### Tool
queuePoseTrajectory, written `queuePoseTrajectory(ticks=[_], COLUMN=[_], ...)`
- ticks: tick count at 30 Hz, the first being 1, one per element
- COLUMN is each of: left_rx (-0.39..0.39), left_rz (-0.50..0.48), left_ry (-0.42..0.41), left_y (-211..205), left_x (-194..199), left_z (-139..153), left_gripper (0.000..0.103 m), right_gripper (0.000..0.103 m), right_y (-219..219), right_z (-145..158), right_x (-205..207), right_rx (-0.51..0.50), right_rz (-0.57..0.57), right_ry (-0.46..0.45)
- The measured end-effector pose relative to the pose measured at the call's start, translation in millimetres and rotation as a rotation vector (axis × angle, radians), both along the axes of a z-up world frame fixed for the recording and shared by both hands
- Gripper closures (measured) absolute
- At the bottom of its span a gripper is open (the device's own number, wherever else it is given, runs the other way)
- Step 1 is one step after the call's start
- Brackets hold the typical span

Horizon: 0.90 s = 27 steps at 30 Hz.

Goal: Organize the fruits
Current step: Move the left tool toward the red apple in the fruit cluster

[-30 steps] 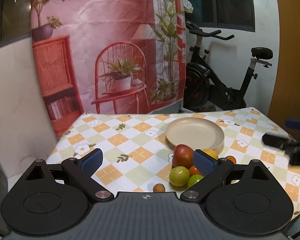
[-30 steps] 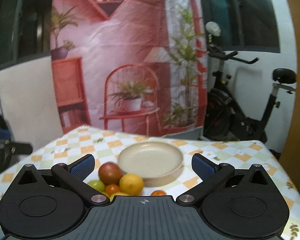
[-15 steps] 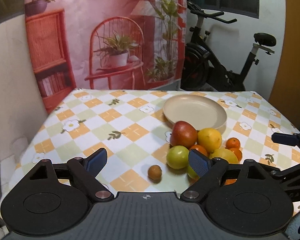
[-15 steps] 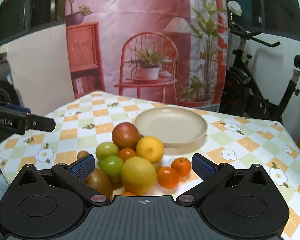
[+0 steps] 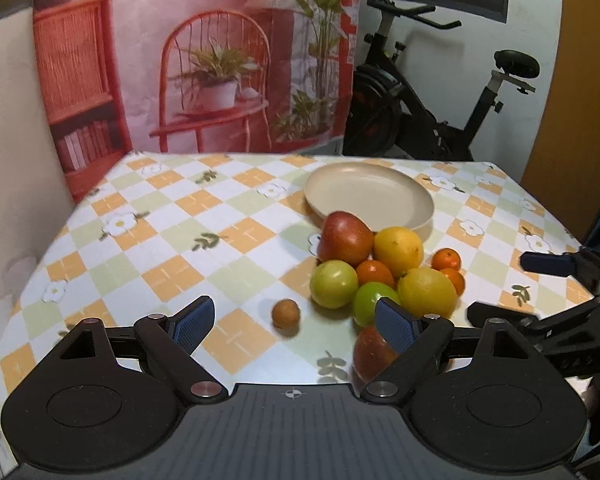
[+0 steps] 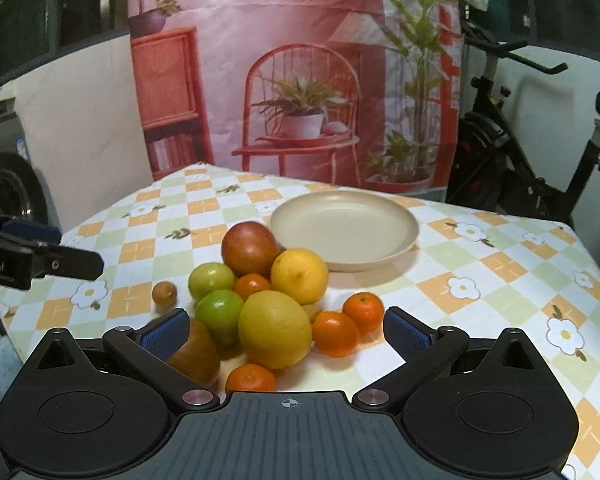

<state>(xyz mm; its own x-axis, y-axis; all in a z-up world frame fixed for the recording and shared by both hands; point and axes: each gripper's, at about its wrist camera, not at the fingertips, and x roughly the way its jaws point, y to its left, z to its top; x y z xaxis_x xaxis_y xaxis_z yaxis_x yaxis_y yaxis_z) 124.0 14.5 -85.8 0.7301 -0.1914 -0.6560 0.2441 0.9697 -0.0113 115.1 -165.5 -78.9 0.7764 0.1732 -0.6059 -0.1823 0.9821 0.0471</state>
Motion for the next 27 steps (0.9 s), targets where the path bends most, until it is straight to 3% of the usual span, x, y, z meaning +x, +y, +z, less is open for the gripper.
queuePoseTrajectory(ticks=[3, 9, 18, 23, 27], left_rx=[-0.047, -0.062, 0.016, -0.002, -0.024], left_rz=[0.011, 0.022, 0.051, 0.009, -0.028], left_ry=[0.044, 0.023, 0.046, 0.065, 0.083], left_y=[3.1, 3.6, -0.6, -0.7, -1.1], left_x=[6.6, 6.8, 12.6, 17.5, 19.1], left_z=[0.1, -4.0, -11.7, -17.1, -22.0], left_gripper=[0.014, 0.013, 0.014, 0.015, 0.029], right_gripper=[0.000, 0.000, 0.002, 0.007, 0.027], right_y=[2.9, 4.0, 21.4, 24.4, 31.4], right_z=[-2.3, -8.3, -17.4, -16.2, -18.4], right_x=[-0.5, 0.6, -1.0, -1.8, 1.4], right_rx=[-0.010, 0.015, -0.016, -0.013, -0.008], right_rz=[0.017, 0.049, 0.155, 0.180, 0.227], right_ry=[0.004, 0.029, 0.066, 0.066, 0.087])
